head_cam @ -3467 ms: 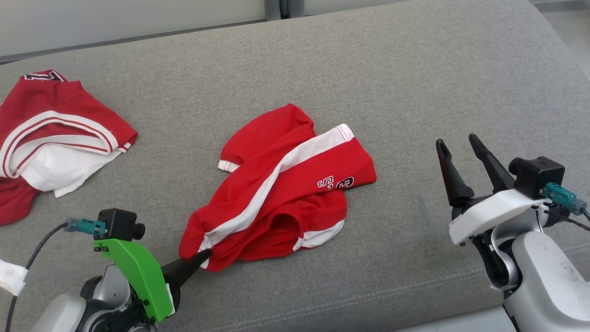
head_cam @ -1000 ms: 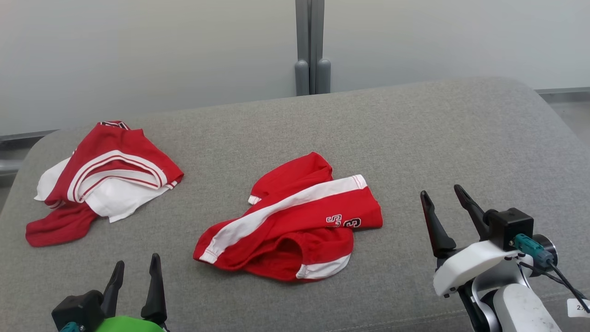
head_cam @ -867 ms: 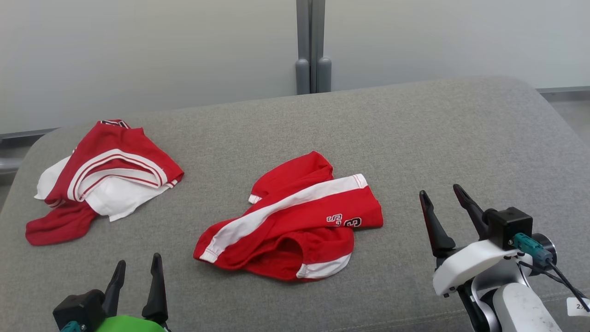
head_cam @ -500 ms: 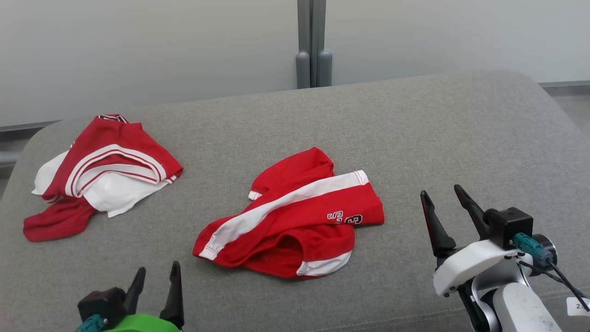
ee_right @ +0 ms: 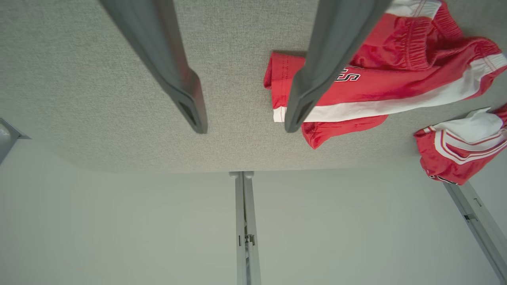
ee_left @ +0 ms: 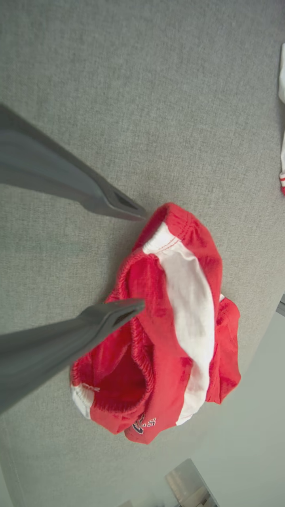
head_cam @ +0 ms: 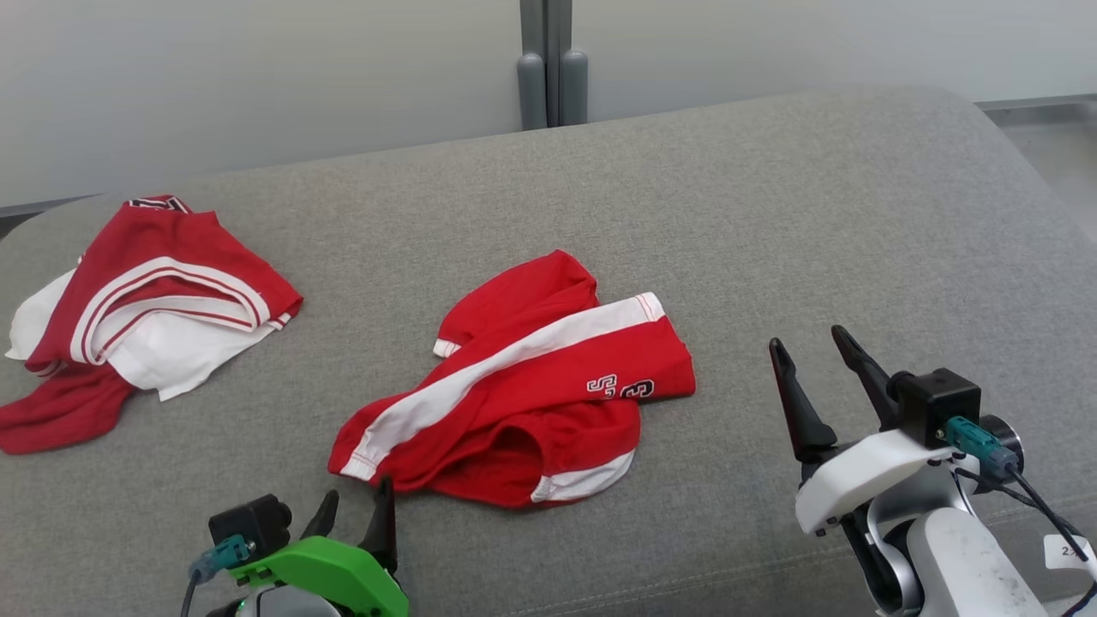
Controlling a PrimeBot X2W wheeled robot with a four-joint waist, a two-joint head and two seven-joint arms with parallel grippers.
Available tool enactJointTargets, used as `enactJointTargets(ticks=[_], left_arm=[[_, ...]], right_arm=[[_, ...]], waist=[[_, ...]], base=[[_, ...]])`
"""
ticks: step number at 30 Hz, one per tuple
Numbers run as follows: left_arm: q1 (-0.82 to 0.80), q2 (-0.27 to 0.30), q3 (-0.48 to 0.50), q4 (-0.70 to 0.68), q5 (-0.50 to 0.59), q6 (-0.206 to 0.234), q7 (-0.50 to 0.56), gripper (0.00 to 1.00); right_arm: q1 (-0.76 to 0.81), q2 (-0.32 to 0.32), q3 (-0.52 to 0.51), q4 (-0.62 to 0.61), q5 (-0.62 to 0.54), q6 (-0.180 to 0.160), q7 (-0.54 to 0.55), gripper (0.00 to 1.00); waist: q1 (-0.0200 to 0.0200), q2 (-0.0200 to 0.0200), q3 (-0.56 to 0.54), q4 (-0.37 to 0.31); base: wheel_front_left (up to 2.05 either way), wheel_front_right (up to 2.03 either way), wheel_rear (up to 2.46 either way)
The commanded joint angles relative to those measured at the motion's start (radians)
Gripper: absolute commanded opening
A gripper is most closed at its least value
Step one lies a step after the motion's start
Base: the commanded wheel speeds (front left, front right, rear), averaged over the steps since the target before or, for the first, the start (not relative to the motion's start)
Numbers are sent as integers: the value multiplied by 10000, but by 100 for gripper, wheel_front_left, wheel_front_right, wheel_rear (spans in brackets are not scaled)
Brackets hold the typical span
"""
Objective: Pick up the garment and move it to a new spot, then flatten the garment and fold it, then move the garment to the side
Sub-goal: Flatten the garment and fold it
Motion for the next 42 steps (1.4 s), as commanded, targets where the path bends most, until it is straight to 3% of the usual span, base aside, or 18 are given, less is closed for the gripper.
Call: enactJointTargets(ticks=[1, 7, 11, 15, 18, 19, 20, 33, 42], left_arm=[[-196, -26, 98, 147, -89, 16, -96, 100], [-705, -489, 544, 1197, -570, -207, -522, 100], [-878, -623, 707, 1597, -782, -353, -699, 85], [-1058, -719, 830, 1877, -911, -507, -907, 53], [-1172, -790, 851, 1998, -945, -615, -1044, 23], [-1207, -813, 847, 2034, -962, -658, -1071, 7], [-1258, -827, 855, 2054, -962, -691, -1132, 0], [-1832, -780, 769, 2309, -515, -895, -1650, 0], [-2429, -868, 351, 2204, -70, -1017, -1681, 0]], right_arm=[[-83, -52, 1, 12, 88, -3, -81, 100], [-215, -115, 4, 53, 63, -3, -161, 100], [-211, -138, 33, 69, 85, -3, -185, 100], [-209, -171, 44, 53, 86, -3, -175, 100], [-200, -179, 31, 69, 60, -3, -162, 100], [-196, -168, 49, 69, 48, -3, -140, 100], [-187, -157, 63, 61, 36, -3, -114, 100], [-1411, -390, 443, 903, 707, -3, 323, 100], [-3854, -669, 1125, 3292, 2697, -3, 1583, 100]], waist=[[0, 0, 221, -228], [0, 0, 443, -567], [0, 0, 467, -655], [0, 0, 481, -689], [0, 0, 481, -670], [0, 0, 480, -661], [0, 0, 478, -649], [0, 0, 965, -128], [0, 0, 1732, 672]], base=[[0, 0, 0], [0, 0, 0], [0, 0, 0], [0, 0, 0], [0, 0, 0], [0, 0, 0], [0, 0, 0], [0, 0, 0], [0, 0, 0]])
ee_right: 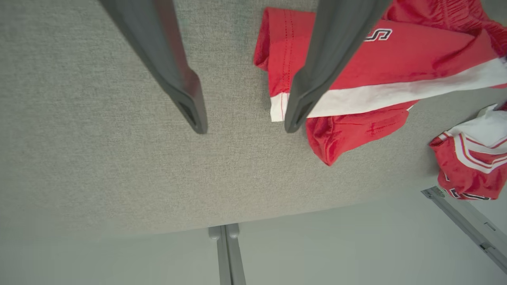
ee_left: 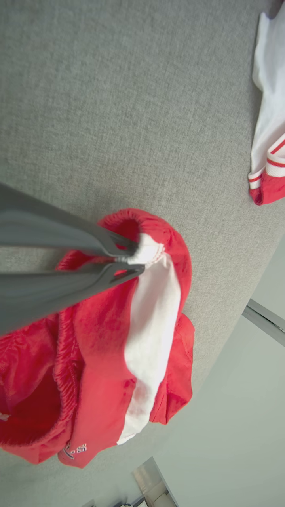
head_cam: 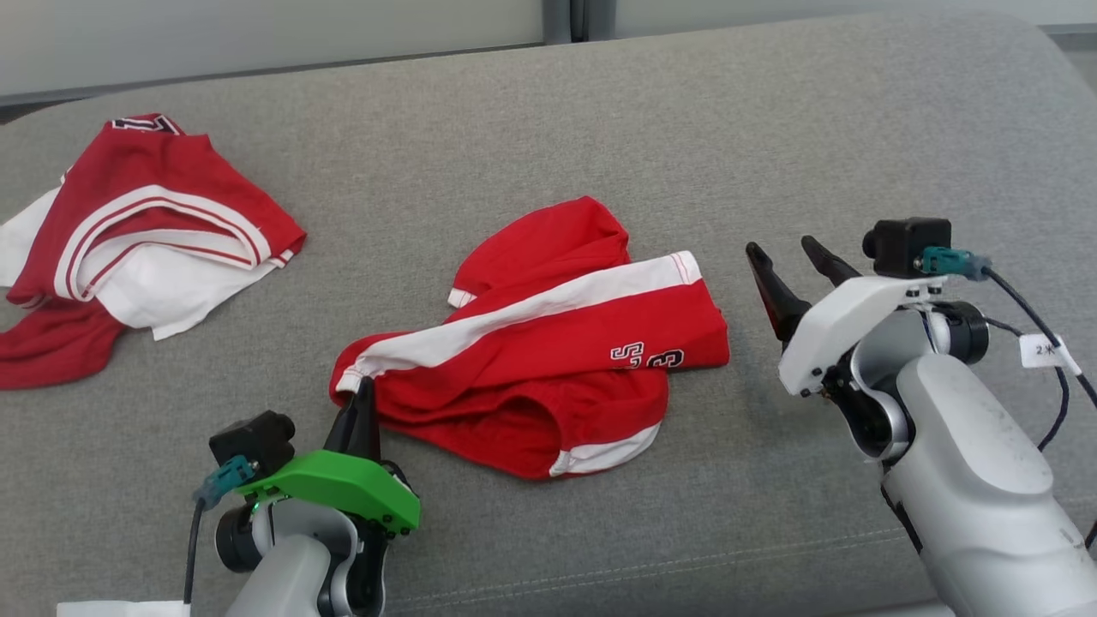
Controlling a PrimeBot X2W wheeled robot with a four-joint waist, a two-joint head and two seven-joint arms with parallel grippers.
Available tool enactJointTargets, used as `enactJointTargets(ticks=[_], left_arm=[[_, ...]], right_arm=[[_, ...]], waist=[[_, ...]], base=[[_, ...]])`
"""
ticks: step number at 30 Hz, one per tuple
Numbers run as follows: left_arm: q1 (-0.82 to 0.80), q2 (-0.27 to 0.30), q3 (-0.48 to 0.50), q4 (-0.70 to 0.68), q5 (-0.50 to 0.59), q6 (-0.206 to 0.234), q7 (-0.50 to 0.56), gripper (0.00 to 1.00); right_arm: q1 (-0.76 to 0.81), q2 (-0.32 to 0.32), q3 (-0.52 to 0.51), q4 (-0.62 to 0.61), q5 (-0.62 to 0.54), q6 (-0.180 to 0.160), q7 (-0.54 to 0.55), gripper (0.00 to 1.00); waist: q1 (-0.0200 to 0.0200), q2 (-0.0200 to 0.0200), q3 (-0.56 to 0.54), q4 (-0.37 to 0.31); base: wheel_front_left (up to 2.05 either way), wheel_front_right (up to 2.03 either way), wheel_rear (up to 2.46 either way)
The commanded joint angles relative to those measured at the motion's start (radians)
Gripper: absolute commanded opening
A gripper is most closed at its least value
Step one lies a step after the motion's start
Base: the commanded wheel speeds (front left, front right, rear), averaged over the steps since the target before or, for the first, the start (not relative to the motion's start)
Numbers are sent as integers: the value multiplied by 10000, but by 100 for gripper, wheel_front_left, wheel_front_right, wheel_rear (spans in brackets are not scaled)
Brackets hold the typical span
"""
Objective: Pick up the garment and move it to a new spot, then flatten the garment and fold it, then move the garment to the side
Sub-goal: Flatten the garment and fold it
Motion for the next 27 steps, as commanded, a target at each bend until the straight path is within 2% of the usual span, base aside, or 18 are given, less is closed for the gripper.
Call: enactJointTargets(ticks=[1, 11, 22, 24, 27], left_arm=[[-282, -32, -46, -12, 96, -81, -54, 0], [-814, -221, -383, 122, 355, -170, -92, 0], [-1147, -352, -540, 371, 429, -282, -168, 0], [-1172, -366, -564, 402, 435, -321, -183, 0], [-1207, -381, -605, 451, 441, -353, -191, 0]], right_arm=[[-311, -97, 170, 281, 295, -3, 205, 100], [-1890, -462, 1530, 2032, 2161, -3, 1212, 100], [-2758, -858, 3198, 2650, 3327, -3, 1256, 100], [-2836, -899, 3458, 2690, 3510, -3, 1238, 88], [-2941, -968, 3789, 2810, 3782, -3, 1208, 76]], waist=[[-1, 0, 429, 426], [-1, 0, 1013, 899], [-1, 0, 1294, 1034], [-1, 0, 1321, 1052], [-1, 0, 1354, 1106]], base=[[0, 0, 0], [0, 0, 0], [0, 0, 0], [0, 0, 0], [0, 0, 0]])
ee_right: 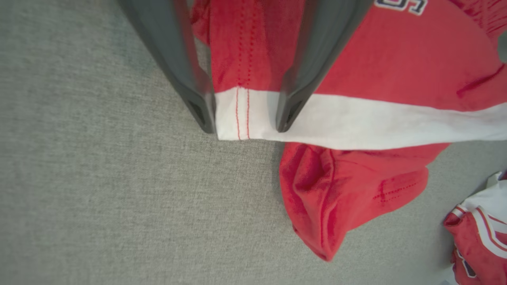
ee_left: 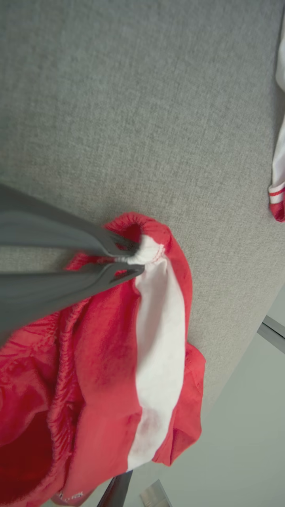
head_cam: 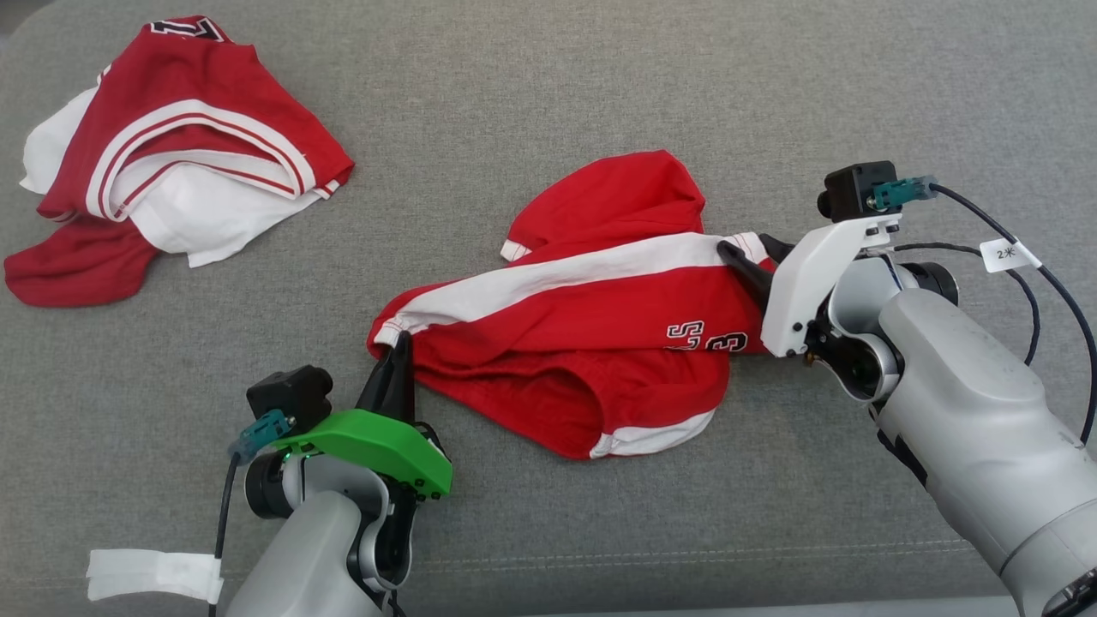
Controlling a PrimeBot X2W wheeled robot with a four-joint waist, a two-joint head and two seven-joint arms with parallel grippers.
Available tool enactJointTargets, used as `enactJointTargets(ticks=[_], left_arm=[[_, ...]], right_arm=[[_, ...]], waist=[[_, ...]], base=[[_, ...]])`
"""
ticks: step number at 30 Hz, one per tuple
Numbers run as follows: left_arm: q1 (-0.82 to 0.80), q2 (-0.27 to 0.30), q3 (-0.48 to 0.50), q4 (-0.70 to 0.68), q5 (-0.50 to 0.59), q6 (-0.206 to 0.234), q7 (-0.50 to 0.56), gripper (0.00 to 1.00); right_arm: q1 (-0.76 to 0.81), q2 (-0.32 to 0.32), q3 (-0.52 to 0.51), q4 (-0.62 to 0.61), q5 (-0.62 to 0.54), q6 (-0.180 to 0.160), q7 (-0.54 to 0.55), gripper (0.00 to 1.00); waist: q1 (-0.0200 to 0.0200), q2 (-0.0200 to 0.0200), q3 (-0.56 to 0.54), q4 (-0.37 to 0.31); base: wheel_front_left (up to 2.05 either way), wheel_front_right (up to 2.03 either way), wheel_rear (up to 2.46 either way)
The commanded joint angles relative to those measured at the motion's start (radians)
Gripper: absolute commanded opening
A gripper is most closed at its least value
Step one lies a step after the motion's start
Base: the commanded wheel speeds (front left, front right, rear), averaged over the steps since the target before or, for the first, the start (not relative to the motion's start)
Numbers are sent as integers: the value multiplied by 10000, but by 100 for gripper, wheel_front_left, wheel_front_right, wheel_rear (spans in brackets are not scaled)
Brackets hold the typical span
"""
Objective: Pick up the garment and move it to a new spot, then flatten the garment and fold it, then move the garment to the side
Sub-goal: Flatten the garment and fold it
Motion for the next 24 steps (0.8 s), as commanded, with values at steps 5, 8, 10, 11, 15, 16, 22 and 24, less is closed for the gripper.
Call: enactJointTargets(ticks=[5, 8, 10, 11, 15, 16, 22, 24], left_arm=[[-288, -44, -65, 87, 126, -58, -78, 0], [-317, -48, -82, 118, 114, -67, -67, 0], [-352, -55, -95, 153, 107, -70, -72, 0], [-368, -57, -98, 169, 102, -74, -74, 0], [-423, -52, -104, 231, 74, -90, -86, 0], [-430, -47, -109, 248, 70, -98, -88, 0], [-433, -5, -76, 302, 17, -130, -100, 0], [-408, 38, -29, 239, 4, -159, -128, 0]], right_arm=[[-285, -139, 488, 292, 581, -3, 26, 58], [-376, -162, 675, 409, 701, -3, 0, 50], [-409, -154, 872, 547, 834, -3, 61, 45], [-424, -144, 970, 616, 895, -3, 63, 43], [-488, -85, 1395, 885, 1046, -3, 24, 27], [-508, -77, 1528, 933, 1075, -3, 28, 16], [-630, -152, 2116, 1060, 1181, -3, -445, 0], [-779, -213, 2236, 993, 1203, -3, -787, 0]], waist=[[-1, 0, 94, 115], [-1, 0, 119, 145], [-1, 0, 146, 168], [-1, 0, 157, 175], [-1, 0, 182, 180], [-1, 0, 179, 177], [-1, 0, 73, 94], [-1, 0, -23, 11]], base=[[0, 0, 0], [0, 0, 0], [0, 0, 0], [0, 0, 0], [0, 0, 0], [0, 0, 0], [0, 0, 0], [0, 0, 0]])
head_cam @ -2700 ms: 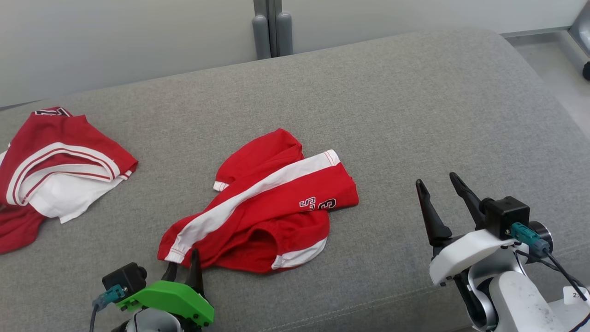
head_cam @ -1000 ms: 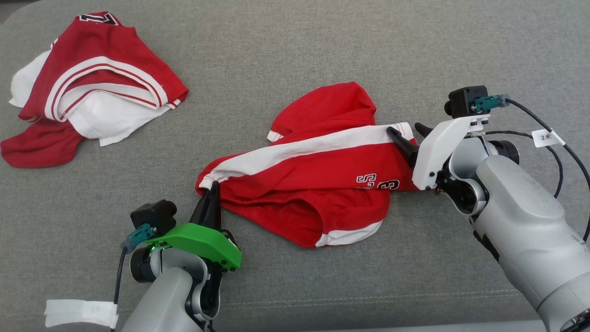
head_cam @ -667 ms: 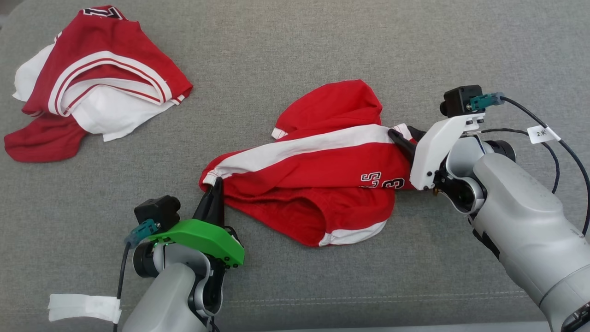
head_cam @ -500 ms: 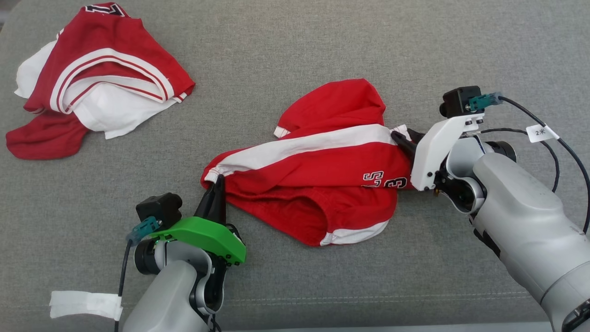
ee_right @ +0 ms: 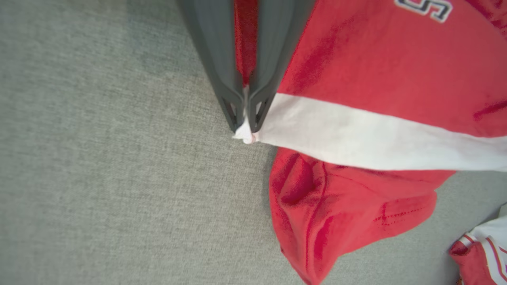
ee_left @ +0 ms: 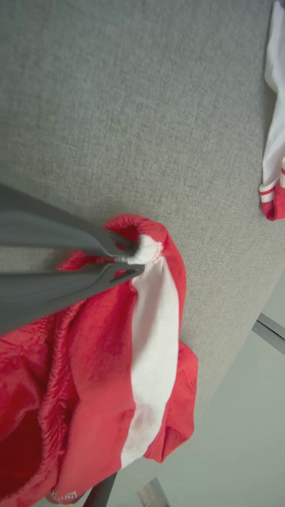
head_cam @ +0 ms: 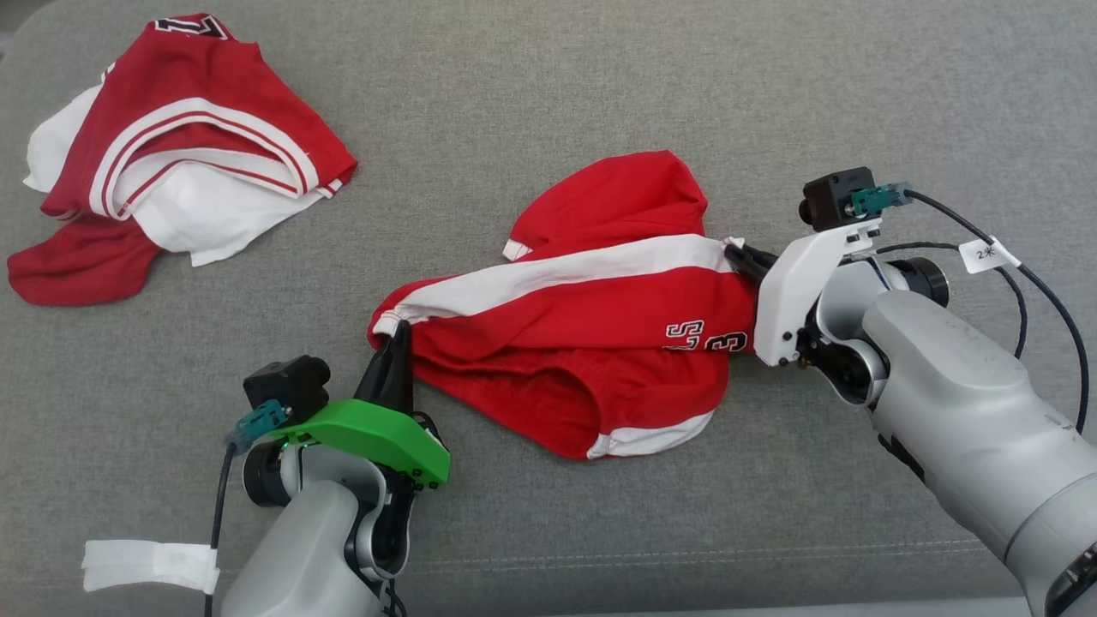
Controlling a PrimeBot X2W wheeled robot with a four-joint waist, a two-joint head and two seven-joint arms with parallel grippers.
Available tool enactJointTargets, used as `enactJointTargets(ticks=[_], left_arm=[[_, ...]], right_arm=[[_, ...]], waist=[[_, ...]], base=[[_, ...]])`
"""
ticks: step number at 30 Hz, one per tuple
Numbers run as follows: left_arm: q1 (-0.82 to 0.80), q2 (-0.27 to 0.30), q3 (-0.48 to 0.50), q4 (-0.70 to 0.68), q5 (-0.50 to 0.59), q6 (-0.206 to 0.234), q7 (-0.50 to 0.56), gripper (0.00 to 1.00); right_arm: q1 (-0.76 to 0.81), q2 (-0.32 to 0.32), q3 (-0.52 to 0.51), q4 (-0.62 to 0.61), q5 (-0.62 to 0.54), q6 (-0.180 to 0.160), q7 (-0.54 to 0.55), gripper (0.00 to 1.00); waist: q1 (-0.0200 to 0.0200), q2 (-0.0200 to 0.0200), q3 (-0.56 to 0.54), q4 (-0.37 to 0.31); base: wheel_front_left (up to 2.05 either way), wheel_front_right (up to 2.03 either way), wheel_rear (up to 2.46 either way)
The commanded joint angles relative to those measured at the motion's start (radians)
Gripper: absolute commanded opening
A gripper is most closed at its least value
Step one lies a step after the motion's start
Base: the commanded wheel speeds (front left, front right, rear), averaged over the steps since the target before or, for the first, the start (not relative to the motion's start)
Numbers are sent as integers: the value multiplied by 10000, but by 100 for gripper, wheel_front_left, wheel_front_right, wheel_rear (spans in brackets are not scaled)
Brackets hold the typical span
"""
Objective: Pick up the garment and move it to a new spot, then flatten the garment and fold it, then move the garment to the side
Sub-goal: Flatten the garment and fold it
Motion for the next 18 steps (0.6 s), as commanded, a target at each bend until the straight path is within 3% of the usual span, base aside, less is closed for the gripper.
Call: enactJointTargets(ticks=[1, 9, 18], left_arm=[[-99, 92, 76, -126, -84, -116, -53, 0], [-330, 615, 318, -1421, -513, -480, 575, 0], [-556, 1513, 387, -4016, -1069, -376, 2389, 0]], right_arm=[[-174, -135, 95, -90, 95, -3, -349, 0], [-472, -750, 125, -624, 233, -3, -2125, 0], [-355, -1408, -197, -1708, 488, -3, -3253, 0]], waist=[[0, 0, -190, -156], [0, 0, -1027, -696], [0, 0, -2125, -1446]], base=[[0, 0, 0], [0, 0, 0], [0, 0, 0]])
